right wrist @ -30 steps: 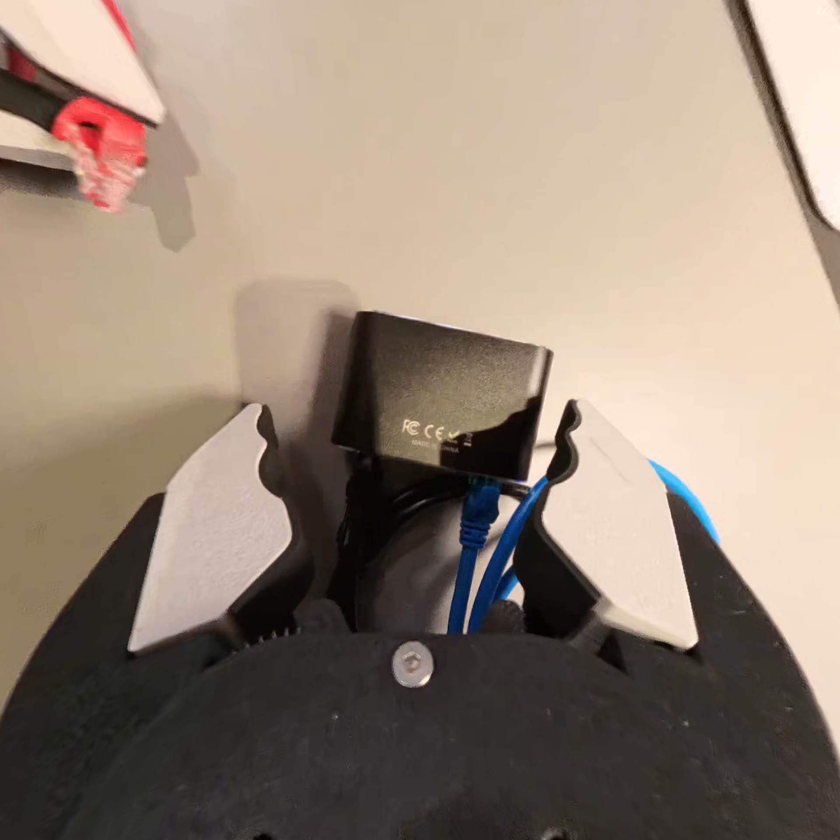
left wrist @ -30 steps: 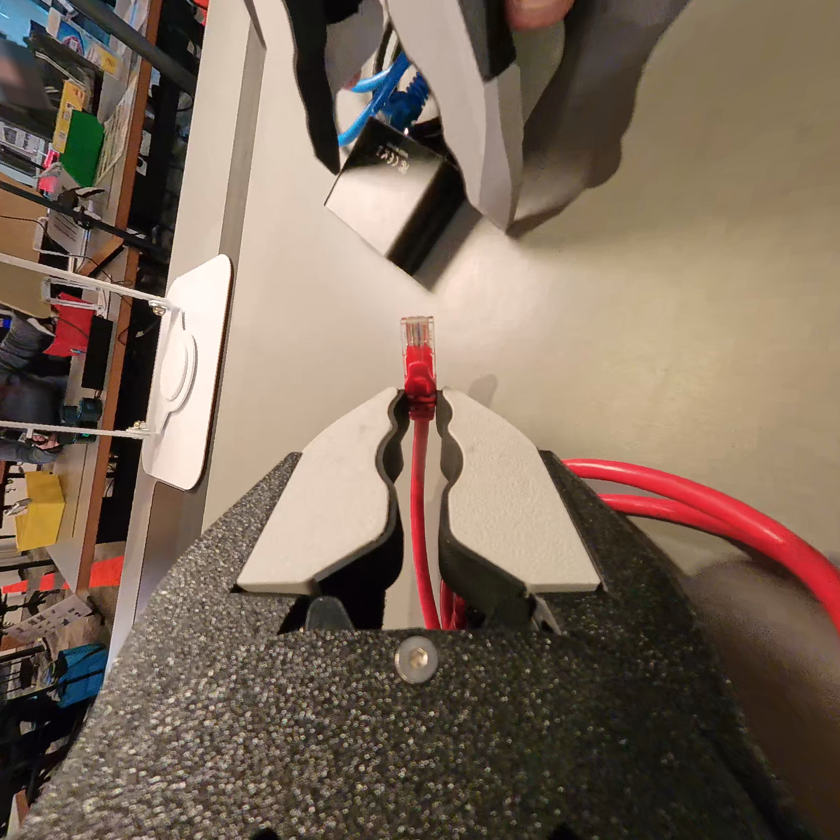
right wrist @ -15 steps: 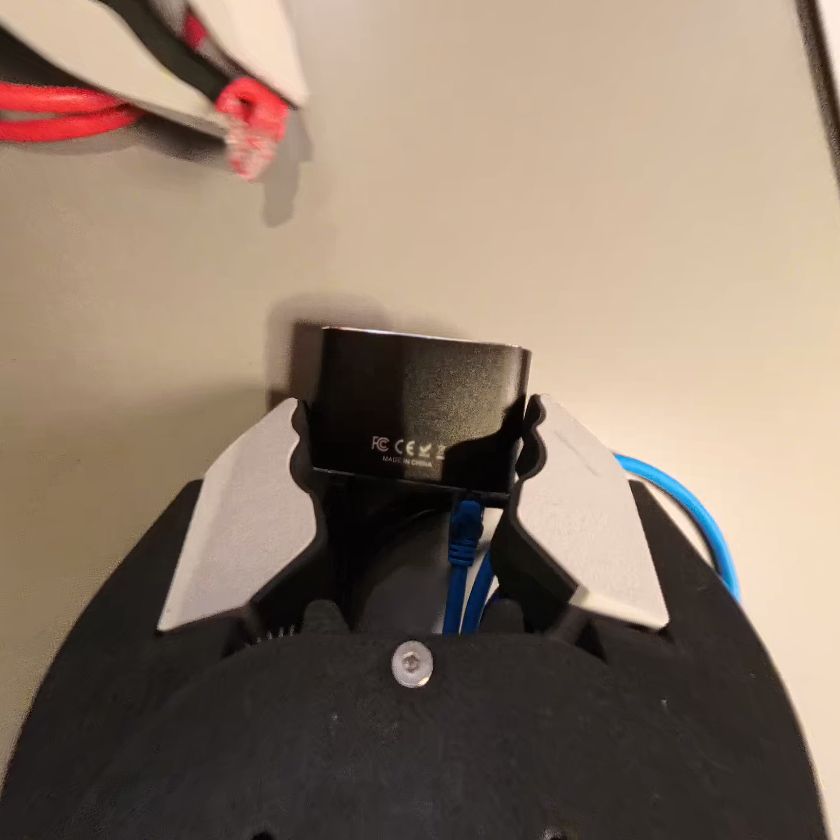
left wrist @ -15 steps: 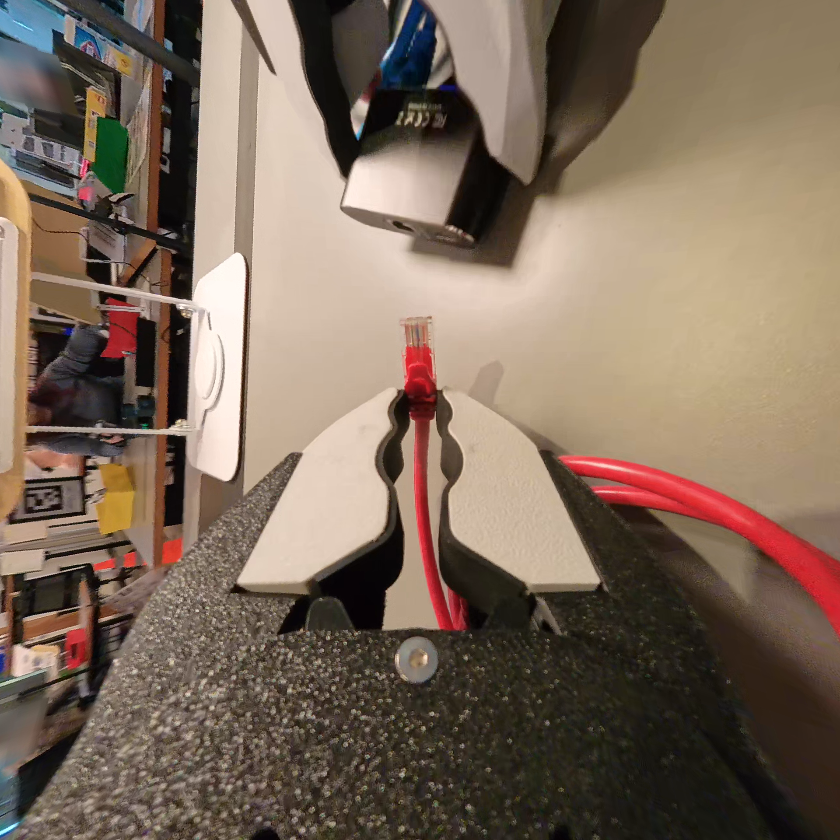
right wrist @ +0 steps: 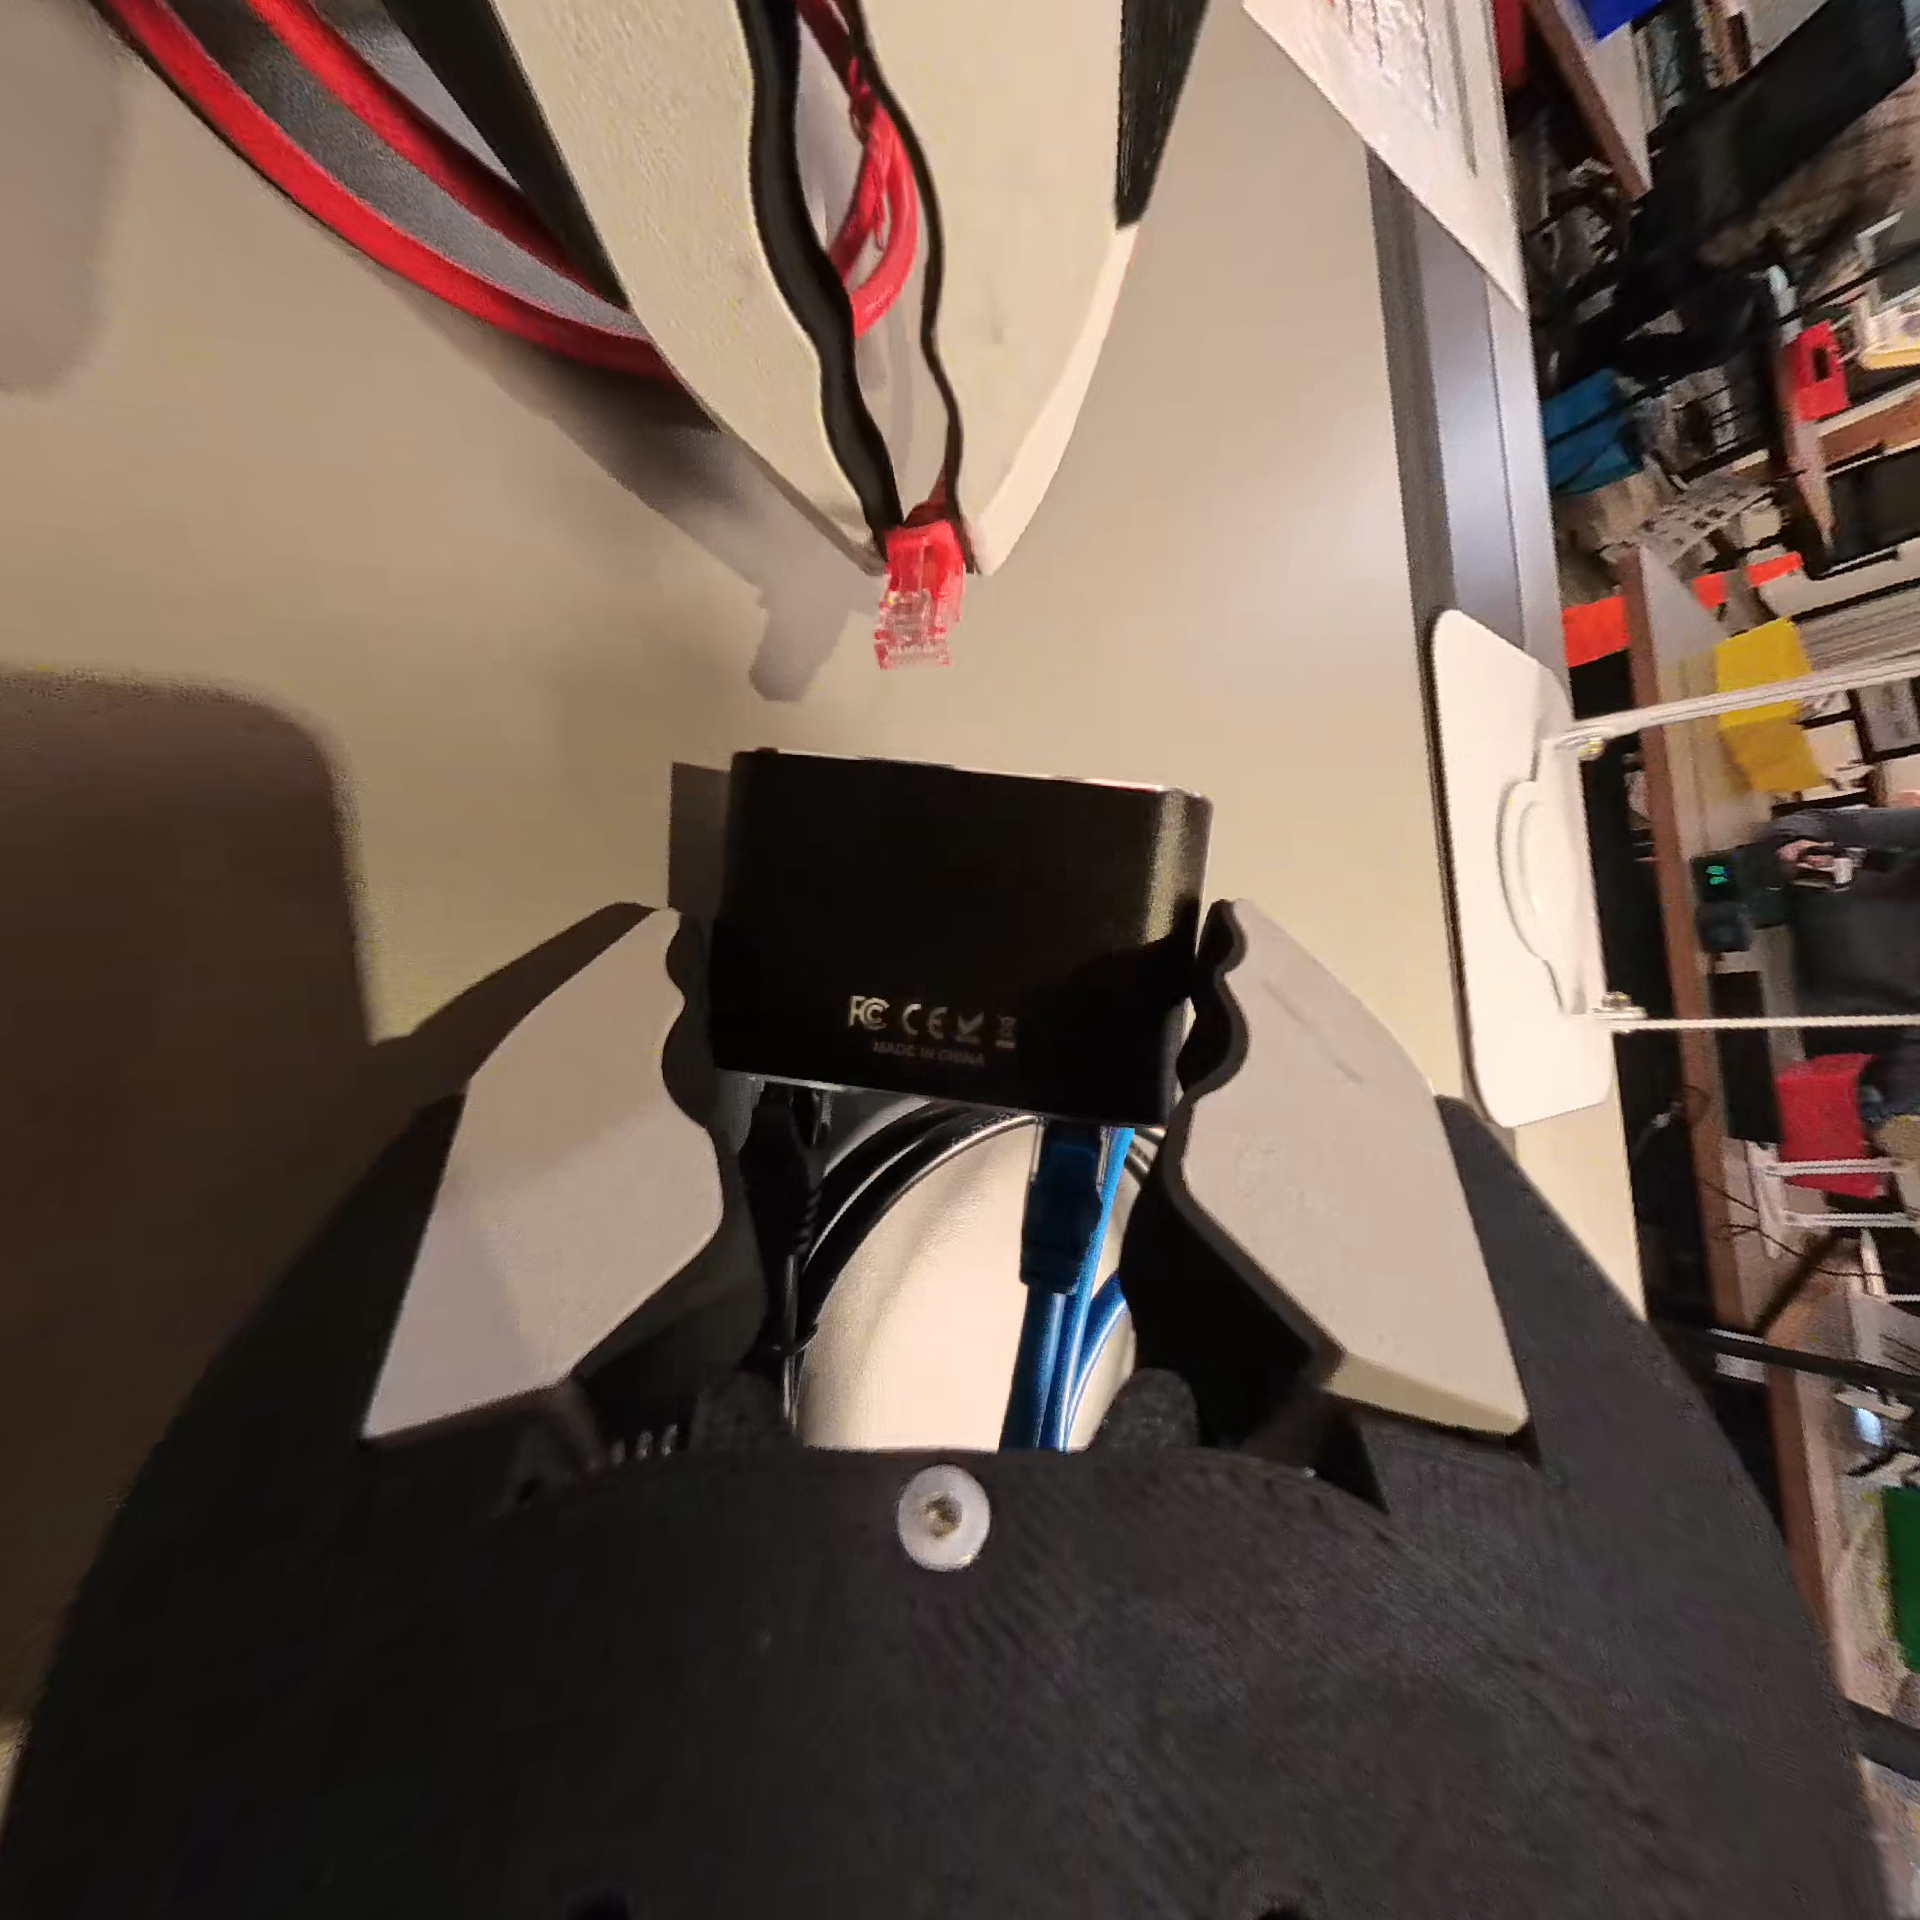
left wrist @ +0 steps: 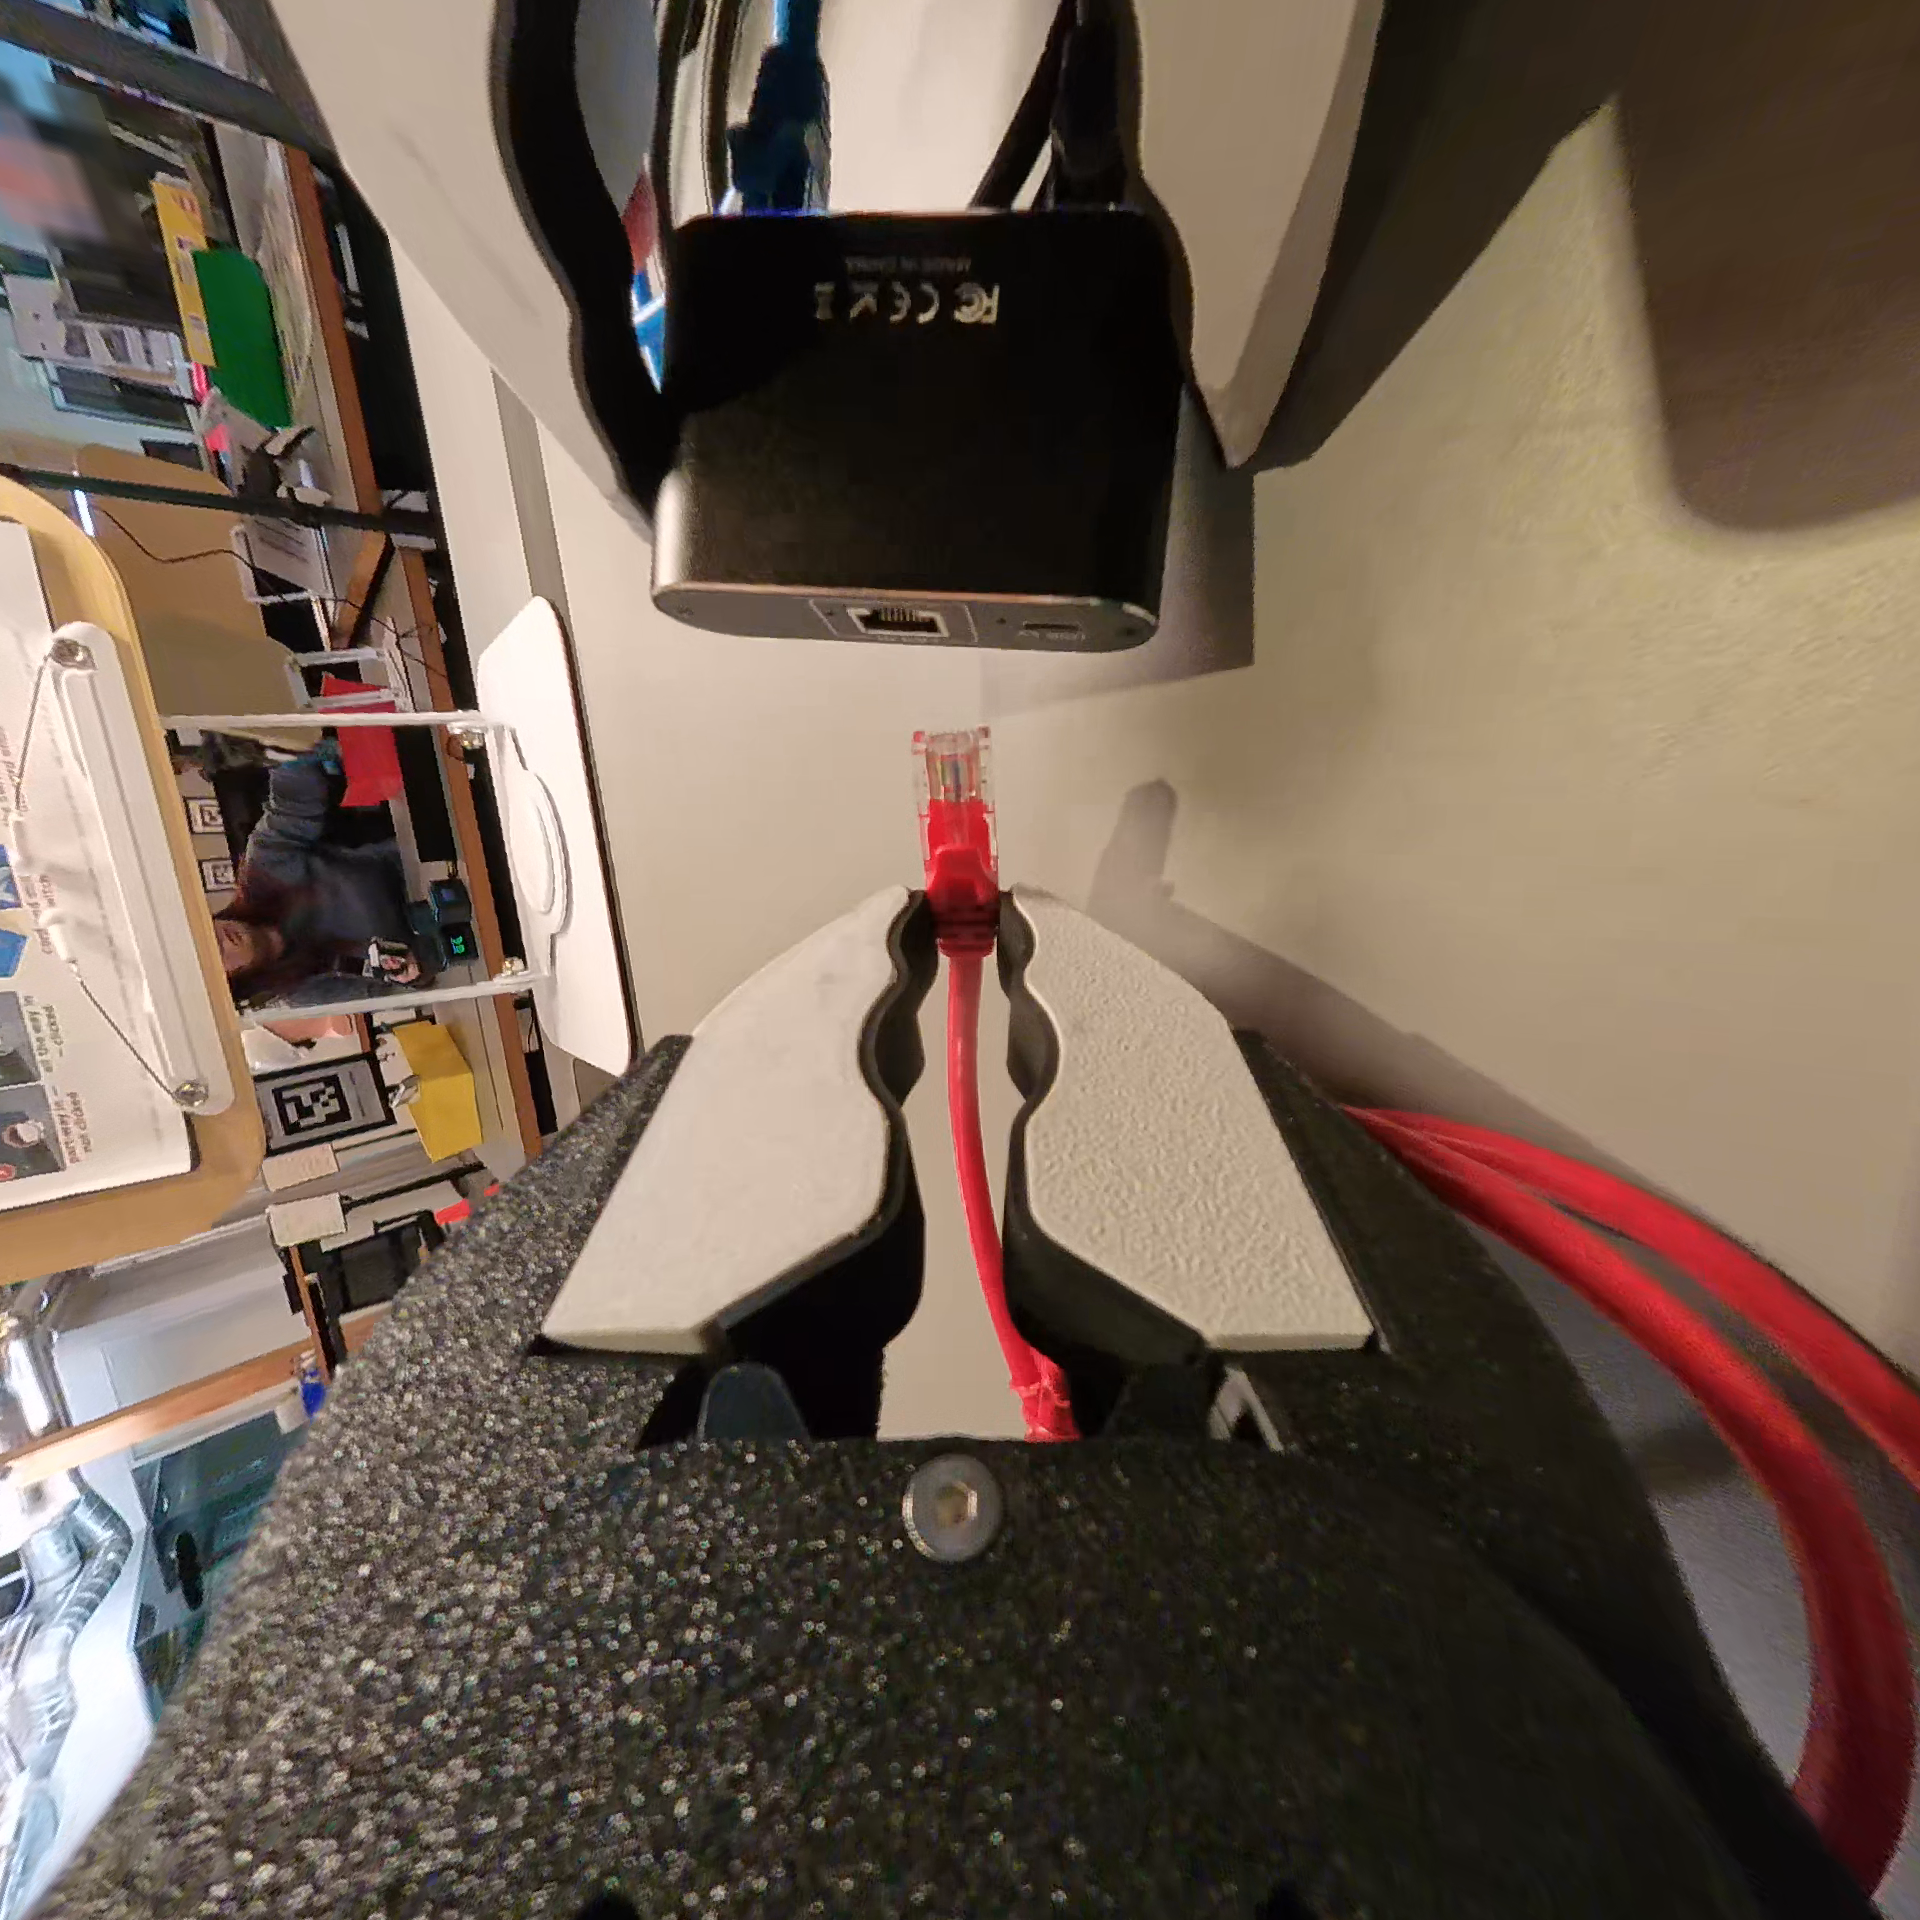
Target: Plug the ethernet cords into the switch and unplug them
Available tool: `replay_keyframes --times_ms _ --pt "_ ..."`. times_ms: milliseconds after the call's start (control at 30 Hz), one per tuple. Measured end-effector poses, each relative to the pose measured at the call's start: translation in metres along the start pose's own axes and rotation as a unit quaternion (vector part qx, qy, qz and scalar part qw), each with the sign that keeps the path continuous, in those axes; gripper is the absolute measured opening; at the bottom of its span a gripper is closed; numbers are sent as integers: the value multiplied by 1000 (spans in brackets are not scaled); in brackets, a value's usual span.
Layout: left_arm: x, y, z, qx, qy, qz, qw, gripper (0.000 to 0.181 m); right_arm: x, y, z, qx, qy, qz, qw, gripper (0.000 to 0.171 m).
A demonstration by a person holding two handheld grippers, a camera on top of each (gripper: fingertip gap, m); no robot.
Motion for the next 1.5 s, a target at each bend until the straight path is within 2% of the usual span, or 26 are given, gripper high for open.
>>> replay_keyframes --times_ms 200,467,1033,1167,1367,1500 --pt "7 -1 1 13 42 -20 999 12 7 6 1 -35 8 39 999 89" --pt "13 -2 6 17 56 -25 998 12 15 13 2 -54 4 66 996 90" --pt "12 -1 7 -12 28 18 999 12 20 20 1 -56 -5 77 995 90" --pt "11 -2 6 -26 -9 30 999 12 18 20 2 -22 5 43 999 89" --pt "9 -2 5 -59 -81 70 993 12 10 22 6 83 33 -49 995 90" --pt "9 -3 1 -58 -106 76 990 12 6 21 4 109 32 -91 989 89"
Point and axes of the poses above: each gripper's, where its closed fingertips meet, z back along the fingers, x out of its top, y = z × x across the jaws, the point moved 7 cm from there along z, back along the fingers, and after that the axes turned 7 degrees about -z, right-handed, at the moved point
